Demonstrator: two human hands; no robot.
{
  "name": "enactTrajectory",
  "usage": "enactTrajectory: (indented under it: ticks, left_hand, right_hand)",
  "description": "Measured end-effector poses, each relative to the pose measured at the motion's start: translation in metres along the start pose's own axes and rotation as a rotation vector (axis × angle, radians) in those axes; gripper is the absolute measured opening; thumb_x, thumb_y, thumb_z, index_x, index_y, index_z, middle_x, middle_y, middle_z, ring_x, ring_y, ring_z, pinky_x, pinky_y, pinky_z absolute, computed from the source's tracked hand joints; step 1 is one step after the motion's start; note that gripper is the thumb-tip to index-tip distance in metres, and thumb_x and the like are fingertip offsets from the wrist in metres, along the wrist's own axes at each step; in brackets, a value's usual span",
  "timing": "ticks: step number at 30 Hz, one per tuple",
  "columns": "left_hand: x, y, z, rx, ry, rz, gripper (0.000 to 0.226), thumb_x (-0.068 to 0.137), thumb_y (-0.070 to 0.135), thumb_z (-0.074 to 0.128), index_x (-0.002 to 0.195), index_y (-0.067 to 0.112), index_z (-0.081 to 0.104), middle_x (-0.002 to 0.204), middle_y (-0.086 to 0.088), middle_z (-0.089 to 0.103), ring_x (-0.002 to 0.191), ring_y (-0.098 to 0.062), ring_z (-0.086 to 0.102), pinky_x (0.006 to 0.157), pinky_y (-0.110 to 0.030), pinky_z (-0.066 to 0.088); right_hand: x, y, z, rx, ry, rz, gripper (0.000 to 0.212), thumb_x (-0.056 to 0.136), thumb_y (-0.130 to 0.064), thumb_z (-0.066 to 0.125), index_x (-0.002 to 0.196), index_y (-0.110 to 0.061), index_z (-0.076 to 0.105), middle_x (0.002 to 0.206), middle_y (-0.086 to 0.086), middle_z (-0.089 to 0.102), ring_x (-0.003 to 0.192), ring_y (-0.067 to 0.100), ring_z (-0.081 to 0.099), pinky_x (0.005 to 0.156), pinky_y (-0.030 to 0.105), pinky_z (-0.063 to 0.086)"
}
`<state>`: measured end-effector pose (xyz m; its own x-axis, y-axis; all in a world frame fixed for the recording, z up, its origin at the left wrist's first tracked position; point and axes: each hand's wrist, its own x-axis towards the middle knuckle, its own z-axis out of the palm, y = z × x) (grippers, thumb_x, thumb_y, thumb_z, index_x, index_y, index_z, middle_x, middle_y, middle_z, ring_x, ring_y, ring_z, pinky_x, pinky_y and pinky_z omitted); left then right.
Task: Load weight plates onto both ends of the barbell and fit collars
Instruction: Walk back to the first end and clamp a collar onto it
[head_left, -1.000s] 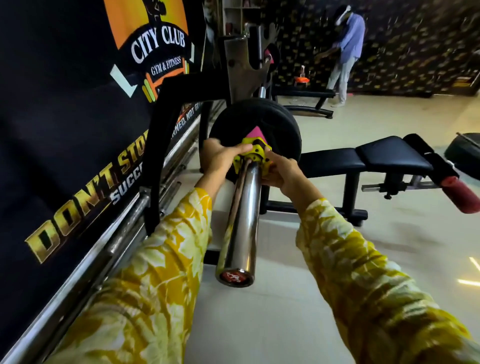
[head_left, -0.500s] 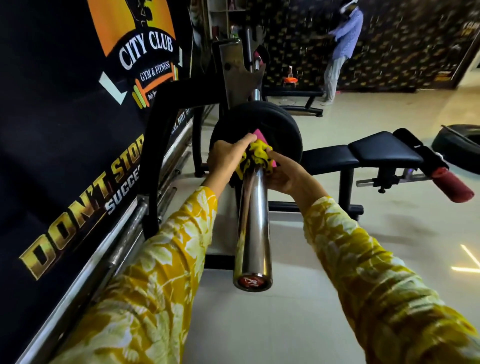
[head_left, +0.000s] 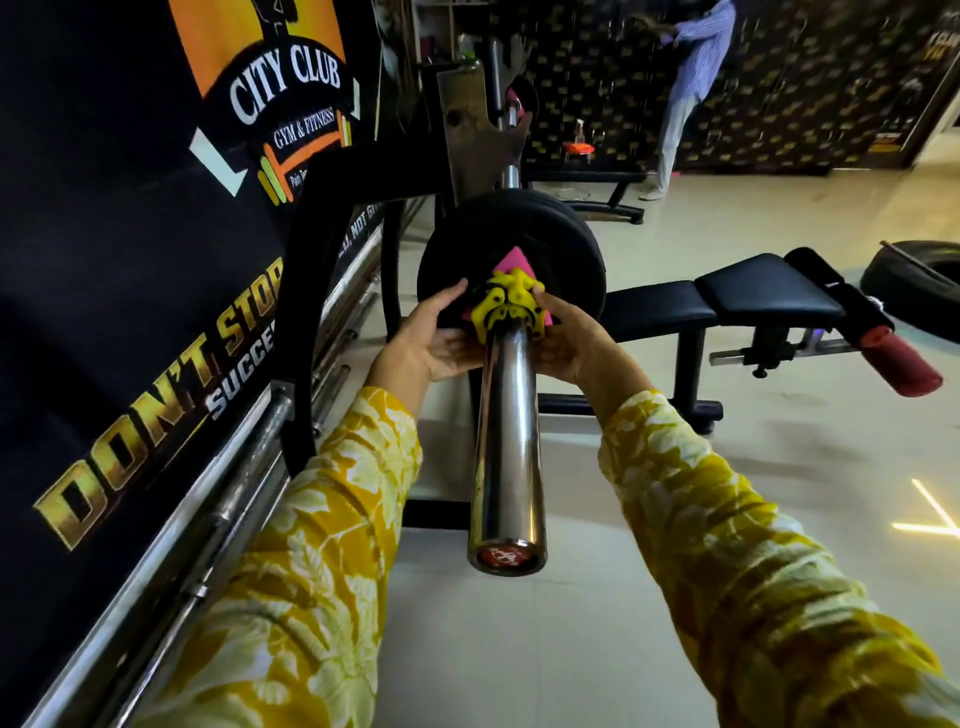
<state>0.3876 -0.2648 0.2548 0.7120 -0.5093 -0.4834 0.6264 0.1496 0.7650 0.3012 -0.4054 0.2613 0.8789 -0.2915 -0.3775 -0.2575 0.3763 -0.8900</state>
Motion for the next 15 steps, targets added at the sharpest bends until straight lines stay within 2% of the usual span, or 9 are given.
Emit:
enactTrajectory:
  ticks: [3,6,8,10,13,15]
  left_hand:
    - [0.007,-0.005,-0.004,-0.055,-0.016,0.019,0.055,0.082,0.045,0.065,0.103,-0.005,0.057,0.092,-0.015,0.063,0.076,-0.026,0.066,0.052,-0.035,0.058]
    - [0.009,-0.009,-0.003,-0.072,-0.007,0.051,0.042,0.085,0.04,0.062,0.091,-0.001,0.058,0.087,-0.012,0.062,0.057,-0.022,0.069,0.047,-0.031,0.056]
    - [0.01,-0.009,-0.002,-0.056,0.001,0.057,0.041,0.086,0.04,0.062,0.092,0.0,0.058,0.088,-0.011,0.062,0.062,-0.022,0.068,0.047,-0.03,0.056]
    - [0.008,-0.01,0.0,-0.059,0.017,0.064,0.04,0.085,0.04,0.062,0.091,0.0,0.058,0.087,-0.01,0.063,0.071,-0.022,0.064,0.048,-0.03,0.056]
    - [0.004,-0.01,0.003,-0.082,0.049,0.074,0.039,0.085,0.038,0.063,0.088,0.0,0.058,0.084,-0.011,0.062,0.072,-0.022,0.061,0.045,-0.029,0.056]
    - [-0.001,-0.01,0.004,-0.052,0.054,0.068,0.04,0.085,0.04,0.062,0.088,0.0,0.058,0.084,-0.011,0.062,0.072,-0.021,0.061,0.047,-0.029,0.056]
  right_hand:
    - [0.004,0.0,-0.001,0.007,-0.011,0.007,0.044,0.085,-0.044,0.058,0.097,-0.002,0.057,0.081,0.011,0.063,0.047,0.016,0.066,0.048,0.027,0.055]
    - [0.005,0.0,-0.003,0.006,-0.019,0.016,0.041,0.085,-0.044,0.059,0.09,-0.003,0.058,0.082,0.01,0.064,0.06,0.019,0.066,0.051,0.027,0.055]
    - [0.005,0.0,-0.004,0.012,-0.02,0.013,0.04,0.086,-0.043,0.058,0.085,-0.003,0.058,0.081,0.01,0.063,0.059,0.019,0.066,0.049,0.026,0.055]
    - [0.003,-0.001,-0.003,0.015,-0.022,0.011,0.041,0.086,-0.042,0.058,0.09,-0.001,0.057,0.081,0.011,0.062,0.051,0.018,0.066,0.045,0.026,0.054]
    - [0.0,-0.002,-0.001,0.026,-0.026,0.012,0.045,0.086,-0.041,0.058,0.105,0.0,0.054,0.08,0.011,0.062,0.057,0.02,0.065,0.044,0.025,0.054]
    - [-0.003,-0.003,-0.001,0.017,-0.031,0.024,0.043,0.087,-0.04,0.057,0.104,-0.001,0.052,0.08,0.011,0.061,0.06,0.02,0.064,0.043,0.025,0.053]
